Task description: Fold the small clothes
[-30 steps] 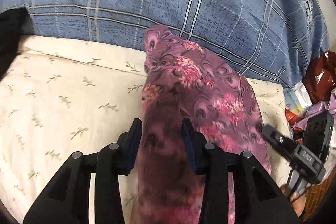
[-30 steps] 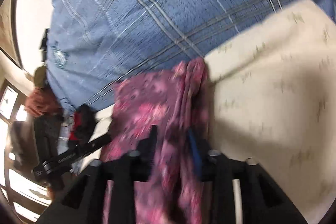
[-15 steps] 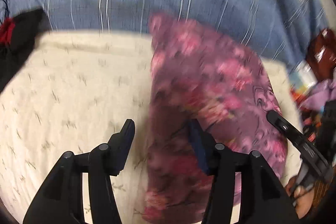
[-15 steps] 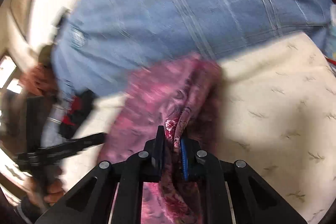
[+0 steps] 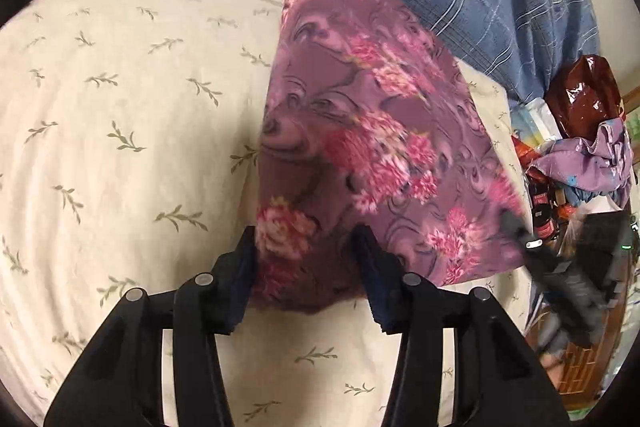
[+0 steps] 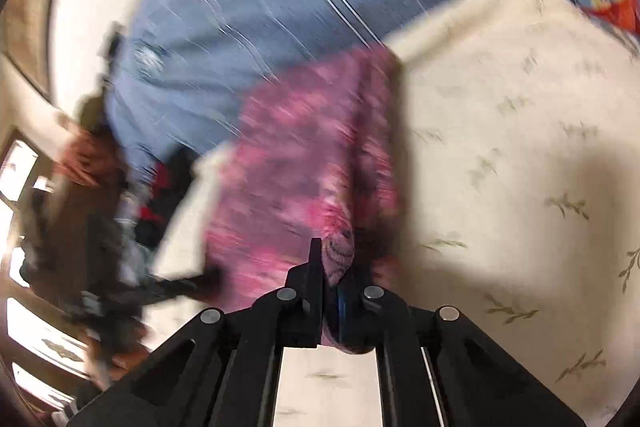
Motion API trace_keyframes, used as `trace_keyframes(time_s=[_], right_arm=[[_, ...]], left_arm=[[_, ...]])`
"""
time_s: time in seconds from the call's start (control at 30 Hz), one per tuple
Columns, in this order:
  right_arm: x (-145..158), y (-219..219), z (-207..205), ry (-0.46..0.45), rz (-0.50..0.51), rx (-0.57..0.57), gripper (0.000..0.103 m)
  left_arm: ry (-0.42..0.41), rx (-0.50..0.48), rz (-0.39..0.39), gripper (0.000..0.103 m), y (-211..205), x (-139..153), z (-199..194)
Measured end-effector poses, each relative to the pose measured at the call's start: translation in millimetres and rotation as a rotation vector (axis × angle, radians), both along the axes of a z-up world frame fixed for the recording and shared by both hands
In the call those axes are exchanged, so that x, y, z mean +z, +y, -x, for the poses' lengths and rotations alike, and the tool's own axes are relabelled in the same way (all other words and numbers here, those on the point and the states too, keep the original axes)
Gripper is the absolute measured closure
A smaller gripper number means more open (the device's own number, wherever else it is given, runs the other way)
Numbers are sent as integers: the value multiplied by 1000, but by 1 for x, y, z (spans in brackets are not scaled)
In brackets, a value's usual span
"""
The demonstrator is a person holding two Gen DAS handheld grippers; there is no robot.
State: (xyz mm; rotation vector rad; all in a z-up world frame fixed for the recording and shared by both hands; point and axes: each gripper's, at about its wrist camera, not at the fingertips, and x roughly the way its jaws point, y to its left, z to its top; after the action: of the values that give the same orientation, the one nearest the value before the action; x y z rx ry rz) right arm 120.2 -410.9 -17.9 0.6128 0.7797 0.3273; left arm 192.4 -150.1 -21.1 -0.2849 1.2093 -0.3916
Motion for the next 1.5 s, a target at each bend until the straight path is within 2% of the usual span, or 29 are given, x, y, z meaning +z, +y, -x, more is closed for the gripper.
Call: trace_keyframes(time_s=[0.07, 0.1, 0.17, 0.23, 0.3, 0.33, 0.37, 0.4, 0.5, 0.57, 0.63, 0.7, 0.8, 0.87, 0.93, 0.97, 1.0, 1.03, 1.07, 1.1, 1.17, 1.3, 1.5], right_arm=[[11, 1, 7, -55, 45, -18, 99], [6, 3, 3, -22, 88, -9, 99], [-17, 7, -8, 104, 246, 3, 97], [-15, -2, -6, 84, 198, 4, 96], [-1, -17, -6, 43, 117, -25, 75], [7, -27, -10, 12, 79, -46, 69], [11, -36, -17, -8, 44, -65, 53], [14, -37, -25, -14, 21, -83, 43], [4, -42, -67, 27, -40, -87, 40], [-7, -40, -84, 53, -9, -84, 40], [-24, -39, -103, 78, -45, -60, 40], [-35, -33, -116, 76, -102, 7, 42], [-32, -19, -127, 34, -122, 116, 33], [-31, -15, -132, 27, -139, 162, 28], [-31, -13, -136, 34, -104, 168, 35], [-30, -13, -135, 41, -71, 156, 53], [-30, -10, -134, 56, -15, 135, 66], [-30, -9, -133, 54, 5, 122, 68], [-28, -9, -129, 42, 25, 104, 73], [-24, -5, -125, 33, 53, 84, 75], [-17, -2, -115, 14, 67, 57, 77], [0, 11, -97, -20, 33, 49, 78], [22, 41, -51, -37, -1, 96, 78]], left_arm=[[-10, -4, 1, 56, 2, -3, 3], [-12, -9, 9, 57, 4, -3, 2], [4, -43, 10, 59, 9, 3, 1], [-11, -79, 37, 59, 25, 10, 8], [-54, -74, 76, 58, 37, 18, 4], [-70, -52, 86, 57, 44, 25, -5], [-73, -37, 89, 52, 47, 27, -14], [-61, -19, 88, 49, 50, 27, -31], [24, 9, 134, 49, 49, 15, -62], [86, 1, 183, 49, 43, 4, -80], [106, -32, 199, 49, 31, -2, -91], [95, -65, 192, 35, 17, -5, -97], [76, -84, 206, 17, 4, -7, -105], [66, -69, 232, 13, 0, -8, -109], [58, -50, 243, 12, -2, -10, -111], [56, -39, 239, 15, -2, -9, -111], [50, -33, 233, 33, -3, -8, -110], [43, -29, 221, 44, -3, -6, -109], [33, -28, 204, 61, -2, -4, -106], [16, -24, 198, 71, 0, -1, -103], [9, -14, 201, 74, 4, 4, -97], [3, -15, 205, 74, 13, 18, -78], [-26, -25, 239, 74, 60, 49, -26]])
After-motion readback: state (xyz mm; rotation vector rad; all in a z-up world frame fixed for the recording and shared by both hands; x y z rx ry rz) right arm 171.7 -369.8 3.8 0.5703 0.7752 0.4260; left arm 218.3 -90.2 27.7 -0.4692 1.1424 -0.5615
